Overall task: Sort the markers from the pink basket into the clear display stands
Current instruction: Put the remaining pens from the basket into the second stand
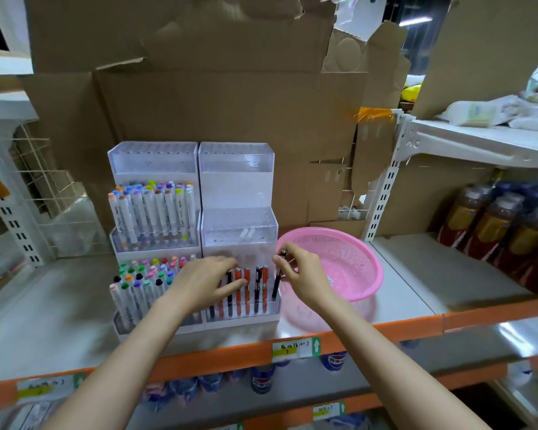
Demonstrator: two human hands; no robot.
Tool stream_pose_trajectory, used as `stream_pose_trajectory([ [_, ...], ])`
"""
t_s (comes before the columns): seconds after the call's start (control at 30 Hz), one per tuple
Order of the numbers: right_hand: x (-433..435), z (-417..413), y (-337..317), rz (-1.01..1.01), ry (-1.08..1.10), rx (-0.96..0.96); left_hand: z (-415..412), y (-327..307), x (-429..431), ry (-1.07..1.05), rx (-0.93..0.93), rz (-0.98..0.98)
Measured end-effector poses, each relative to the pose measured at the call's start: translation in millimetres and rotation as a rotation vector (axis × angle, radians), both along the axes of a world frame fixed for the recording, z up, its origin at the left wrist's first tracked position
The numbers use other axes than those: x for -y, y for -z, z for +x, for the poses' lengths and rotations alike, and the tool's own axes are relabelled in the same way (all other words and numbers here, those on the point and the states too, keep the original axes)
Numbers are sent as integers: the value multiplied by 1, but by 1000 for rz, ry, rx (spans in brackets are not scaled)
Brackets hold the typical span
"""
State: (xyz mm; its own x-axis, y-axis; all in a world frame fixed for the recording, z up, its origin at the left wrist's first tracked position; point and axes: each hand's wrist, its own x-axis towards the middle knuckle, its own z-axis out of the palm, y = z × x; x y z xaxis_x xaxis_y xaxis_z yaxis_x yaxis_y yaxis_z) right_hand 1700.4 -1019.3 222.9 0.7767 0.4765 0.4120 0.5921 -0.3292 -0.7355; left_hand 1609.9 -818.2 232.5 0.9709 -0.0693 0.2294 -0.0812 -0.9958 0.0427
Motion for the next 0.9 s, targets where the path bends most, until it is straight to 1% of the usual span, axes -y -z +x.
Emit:
stream_pose_trajectory([
  [0.17,-3,-7,8,-33,61,-17,0,3,-2,23,16,9],
  [0.37,-7,-13,11,-85,106,-24,0,4,-4,55,45,-48],
  [0.47,-6,-13,13,-74,119,-34,1,6,-5,56,60,-56],
  [0.57,-5,-13,12,-85,118,-53,2,7,-5,47,70,-79],
  [0.73,-4,-15,10,-190,72,-95,1,7,-5,49,67,-94],
  [0.9,-5,-14,3,-267,47,-95,1,5,-4,47,72,-103],
])
